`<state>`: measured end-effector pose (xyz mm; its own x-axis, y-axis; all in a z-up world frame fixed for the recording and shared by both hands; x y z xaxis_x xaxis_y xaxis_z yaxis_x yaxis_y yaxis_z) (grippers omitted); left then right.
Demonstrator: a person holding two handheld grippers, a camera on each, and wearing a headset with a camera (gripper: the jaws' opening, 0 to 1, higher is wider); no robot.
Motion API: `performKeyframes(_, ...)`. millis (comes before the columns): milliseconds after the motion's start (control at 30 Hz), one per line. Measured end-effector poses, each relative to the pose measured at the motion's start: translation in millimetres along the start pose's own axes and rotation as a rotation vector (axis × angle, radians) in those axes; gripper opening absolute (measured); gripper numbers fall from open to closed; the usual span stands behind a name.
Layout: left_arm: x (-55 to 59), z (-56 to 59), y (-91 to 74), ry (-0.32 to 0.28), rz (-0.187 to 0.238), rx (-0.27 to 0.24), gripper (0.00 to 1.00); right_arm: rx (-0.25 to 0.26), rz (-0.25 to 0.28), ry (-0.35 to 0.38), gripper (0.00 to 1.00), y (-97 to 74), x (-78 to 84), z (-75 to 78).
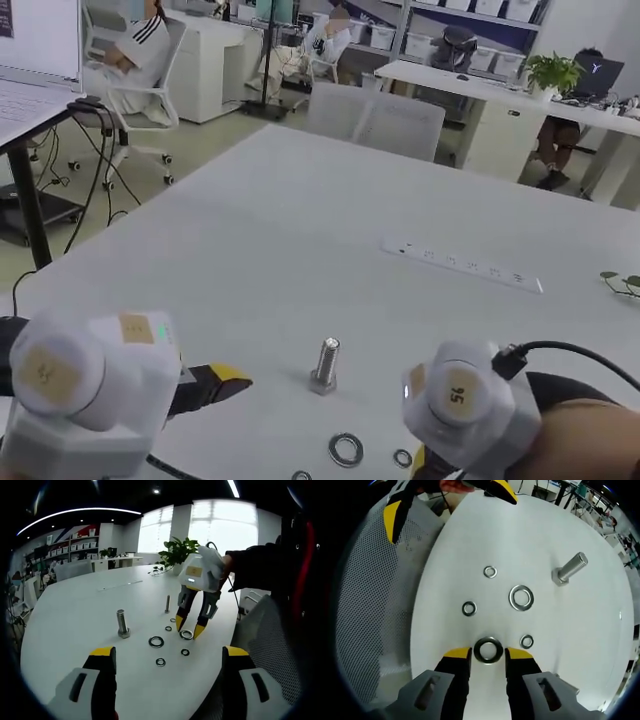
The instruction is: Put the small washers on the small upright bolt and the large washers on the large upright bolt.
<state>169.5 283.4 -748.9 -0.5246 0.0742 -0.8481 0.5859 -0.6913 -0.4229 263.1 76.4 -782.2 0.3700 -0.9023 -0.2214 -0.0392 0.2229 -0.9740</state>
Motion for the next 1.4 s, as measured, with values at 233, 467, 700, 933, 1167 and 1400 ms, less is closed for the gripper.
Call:
performKeyframes(233, -0.5, -0.8, -0.2, 0.000, 0.002, -0.003, 0.87, -0.009, -0.034, -0.021, 0.27, 0.7, -3.4, 2.1)
performKeyframes(467, -1.1, -1.5, -1.3, -0.002, 0.010, -0.007, 0.86, -0.020, -0.078, -0.047, 0.27, 1.3, -7.5, 2.4)
performKeyframes(700, -1.4, -1.4, -1.7, -0.003, 0.015, -0.011, 0.86, -0.027, -0.096, -0.050, 0.26, 1.7, -8.3, 2.5)
performKeyframes(933, -1.3, -1.2, -1.4, -0.002, 0.014, -0.012, 0.86, -0.035, -0.121, -0.060, 0.26, 2.4, -10.4, 3.4)
performKeyframes(1167, -1.5, -1.5, -1.4, -0.005, 0.020, -0.014, 0.86, -0.033, -0.127, -0.052, 0.26, 2.6, -10.7, 3.5)
performKeyframes(1400, -1.4, -1.2, -1.2, -0.005, 0.019, -0.013, 0.86, -0.035, -0.129, -0.052, 0.25, 2.5, -10.6, 3.1)
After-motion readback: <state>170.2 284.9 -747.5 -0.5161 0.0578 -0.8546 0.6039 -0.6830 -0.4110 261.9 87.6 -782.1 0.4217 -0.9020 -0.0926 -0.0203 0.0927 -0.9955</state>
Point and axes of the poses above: the centre of the closed fingertips' face, and the gripper's own axes: y roughly forward along the fingers, z roughly to its right, x roughly out of its underside, the point moved 10 cm from there along -y, roughly backward along the fingers, and after that the axes turned 13 degrees about -y, right-handed, at the moved point
